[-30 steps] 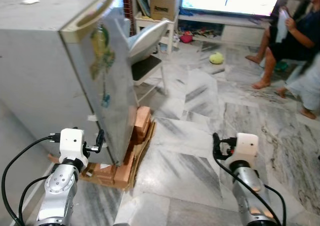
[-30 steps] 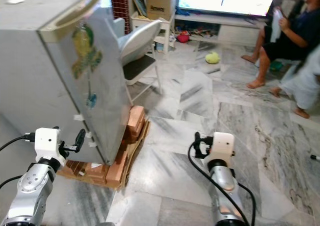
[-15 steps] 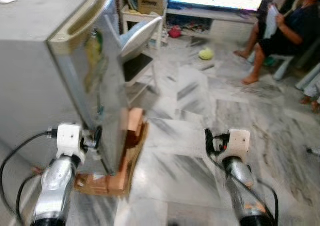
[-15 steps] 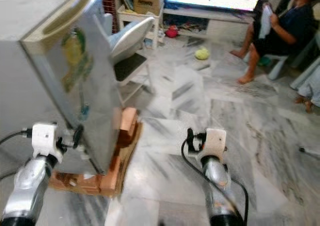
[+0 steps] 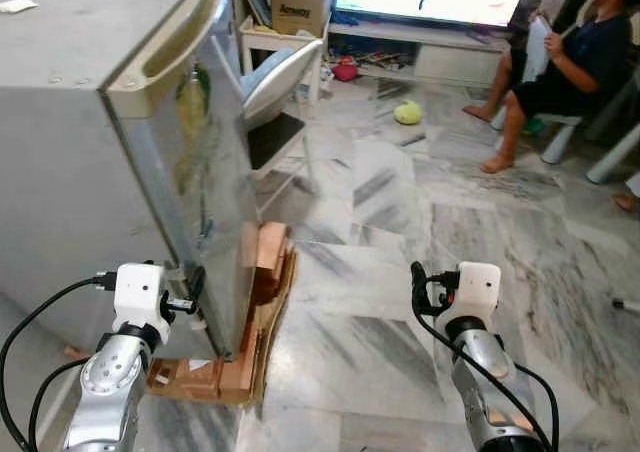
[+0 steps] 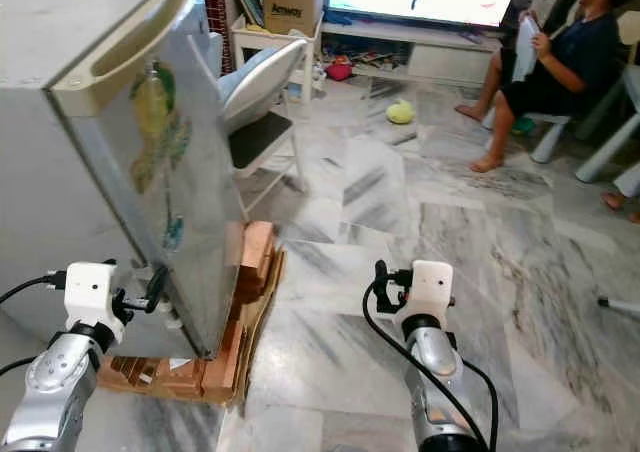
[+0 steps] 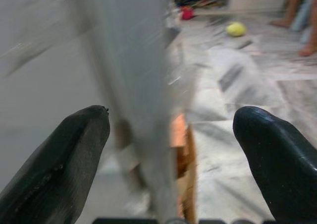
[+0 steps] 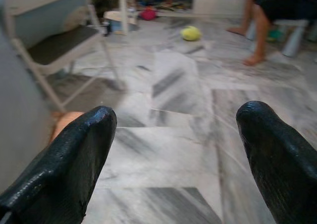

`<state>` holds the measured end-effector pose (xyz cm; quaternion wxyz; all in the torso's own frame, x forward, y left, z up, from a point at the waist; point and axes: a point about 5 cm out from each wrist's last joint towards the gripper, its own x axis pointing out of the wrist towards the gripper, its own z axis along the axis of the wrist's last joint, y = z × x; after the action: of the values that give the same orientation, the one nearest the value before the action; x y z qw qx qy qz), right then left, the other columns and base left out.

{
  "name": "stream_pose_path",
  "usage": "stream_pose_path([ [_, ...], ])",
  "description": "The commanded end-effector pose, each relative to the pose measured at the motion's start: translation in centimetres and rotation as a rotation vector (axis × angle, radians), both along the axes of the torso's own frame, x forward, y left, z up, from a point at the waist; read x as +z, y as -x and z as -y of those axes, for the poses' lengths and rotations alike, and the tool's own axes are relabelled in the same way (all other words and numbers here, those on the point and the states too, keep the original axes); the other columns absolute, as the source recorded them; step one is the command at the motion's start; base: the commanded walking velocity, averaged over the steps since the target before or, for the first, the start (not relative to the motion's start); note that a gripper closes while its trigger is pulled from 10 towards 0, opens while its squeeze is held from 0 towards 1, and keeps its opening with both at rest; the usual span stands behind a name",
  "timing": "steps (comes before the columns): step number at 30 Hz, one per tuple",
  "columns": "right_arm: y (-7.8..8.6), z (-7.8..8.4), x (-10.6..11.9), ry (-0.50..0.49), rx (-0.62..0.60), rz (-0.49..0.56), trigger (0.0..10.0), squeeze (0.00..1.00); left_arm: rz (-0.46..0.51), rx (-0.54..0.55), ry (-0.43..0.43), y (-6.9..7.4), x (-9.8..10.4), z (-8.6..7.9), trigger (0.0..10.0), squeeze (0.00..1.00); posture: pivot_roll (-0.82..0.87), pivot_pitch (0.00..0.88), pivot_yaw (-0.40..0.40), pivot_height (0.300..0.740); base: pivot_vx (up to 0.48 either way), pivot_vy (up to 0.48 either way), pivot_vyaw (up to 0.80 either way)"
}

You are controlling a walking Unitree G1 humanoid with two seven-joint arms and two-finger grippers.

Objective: Restocking fridge

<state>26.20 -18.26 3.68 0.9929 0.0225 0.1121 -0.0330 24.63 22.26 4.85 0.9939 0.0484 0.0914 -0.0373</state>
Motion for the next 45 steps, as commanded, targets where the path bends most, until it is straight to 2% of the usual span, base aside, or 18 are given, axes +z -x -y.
stream_pose_path([
  [1,-0.1,0.3,0.3,0.005,-0.008,0.008,10.0,0.00,0.020,-0.008,0.003,-0.7,0.4,0.4,10.0,0.00,0.04,0.000,-0.033,0.740,0.000,0.000,-0.80],
  [5,-0.1,0.2,0.3,0.005,-0.001,0.007,10.0,0.00,0.027,0.000,0.006,-1.5,0.6,0.4,10.0,0.00,0.03,0.000,-0.034,0.740,0.000,0.000,-0.18],
  [8,-0.2,0.3,0.3,0.011,0.002,0.005,10.0,0.00,0.018,0.068,0.010,-2.2,0.5,-0.3,10.0,0.00,0.02,0.000,-0.032,0.740,0.000,0.000,0.00],
  [16,-0.1,0.7,0.3,0.022,-0.003,0.000,10.0,0.00,-0.021,0.160,-0.014,-2.2,-0.3,-1.5,10.0,0.00,0.01,0.000,-0.034,0.740,0.000,0.000,0.00],
  [18,-0.1,0.7,0.3,0.023,-0.001,-0.001,10.0,0.00,-0.018,0.150,-0.010,-2.4,-0.3,-1.4,10.0,0.00,0.01,0.000,-0.036,0.740,0.000,0.000,0.00],
  [23,-0.2,0.5,0.1,0.034,0.015,-0.016,10.0,0.00,0.007,0.076,-0.004,-4.6,0.4,0.0,10.0,0.00,0.01,0.000,-0.044,0.740,0.000,0.000,0.00],
  [32,-0.1,0.7,0.1,0.036,0.007,-0.016,10.0,0.00,0.033,0.034,-0.002,-6.9,1.5,0.9,10.0,0.00,0.00,0.000,-0.037,0.740,0.000,0.000,0.00],
  [36,0.1,0.8,0.0,0.037,0.004,-0.019,10.0,0.00,0.050,-0.044,0.012,-7.3,2.0,1.9,10.0,0.00,0.00,0.000,-0.034,0.740,0.000,0.000,0.00],
  [38,0.1,0.9,0.0,0.038,-0.001,-0.022,10.0,0.00,0.056,-0.112,0.023,-7.3,2.2,2.9,10.0,0.00,0.00,0.000,-0.033,0.740,0.000,0.000,0.00],
  [41,0.0,0.8,0.0,0.036,-0.001,-0.022,10.0,0.00,0.054,-0.149,0.035,-7.2,2.2,3.6,10.0,0.00,0.00,0.000,-0.034,0.740,0.000,0.000,0.00],
  [45,0.0,0.6,0.0,0.033,0.004,-0.020,10.0,0.00,0.048,-0.156,0.037,-7.2,2.0,3.7,10.0,0.00,0.00,0.000,-0.034,0.740,0.000,0.000,0.00],
])
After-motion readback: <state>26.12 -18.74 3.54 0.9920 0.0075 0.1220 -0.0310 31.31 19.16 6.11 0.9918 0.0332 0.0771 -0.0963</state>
